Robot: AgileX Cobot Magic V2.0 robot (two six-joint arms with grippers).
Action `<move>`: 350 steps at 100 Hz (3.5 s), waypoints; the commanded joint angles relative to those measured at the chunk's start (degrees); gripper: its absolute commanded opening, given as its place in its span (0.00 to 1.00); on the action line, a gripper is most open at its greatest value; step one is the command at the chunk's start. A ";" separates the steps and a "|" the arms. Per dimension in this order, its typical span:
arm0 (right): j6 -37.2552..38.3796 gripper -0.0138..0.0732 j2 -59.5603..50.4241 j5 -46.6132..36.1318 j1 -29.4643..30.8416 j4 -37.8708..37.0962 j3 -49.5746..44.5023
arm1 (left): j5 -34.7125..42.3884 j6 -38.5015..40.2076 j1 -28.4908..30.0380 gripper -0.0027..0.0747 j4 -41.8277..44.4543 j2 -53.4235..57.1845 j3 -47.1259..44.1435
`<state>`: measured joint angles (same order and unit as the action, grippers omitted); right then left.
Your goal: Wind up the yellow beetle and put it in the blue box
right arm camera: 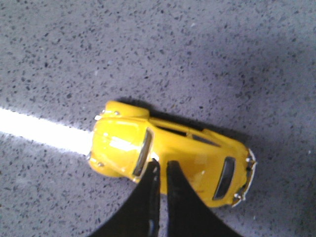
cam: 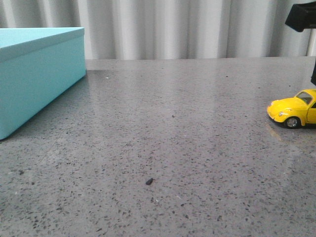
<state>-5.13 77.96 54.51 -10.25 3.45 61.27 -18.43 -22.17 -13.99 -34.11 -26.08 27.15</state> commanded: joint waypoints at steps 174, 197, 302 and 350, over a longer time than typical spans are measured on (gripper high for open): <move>2.84 0.10 -6.42 -5.41 8.53 -7.94 2.04 | 2.86 -0.09 -0.52 0.01 -0.83 -0.69 2.01; 2.74 0.10 -22.74 -7.95 5.56 -7.94 3.19 | 2.87 -0.09 -0.52 0.01 -0.83 -0.69 2.01; -3.12 0.10 -56.99 -26.75 3.71 -7.94 -13.10 | -10.17 -14.04 -2.79 0.26 0.12 -24.19 18.59; -3.12 0.10 -56.99 -26.30 2.53 -7.94 -13.10 | -28.68 -28.82 -3.97 0.51 8.57 -47.64 40.76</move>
<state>-7.58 20.52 32.84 -7.67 -3.98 46.92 -45.94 -48.36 -16.89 -27.53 -72.53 63.42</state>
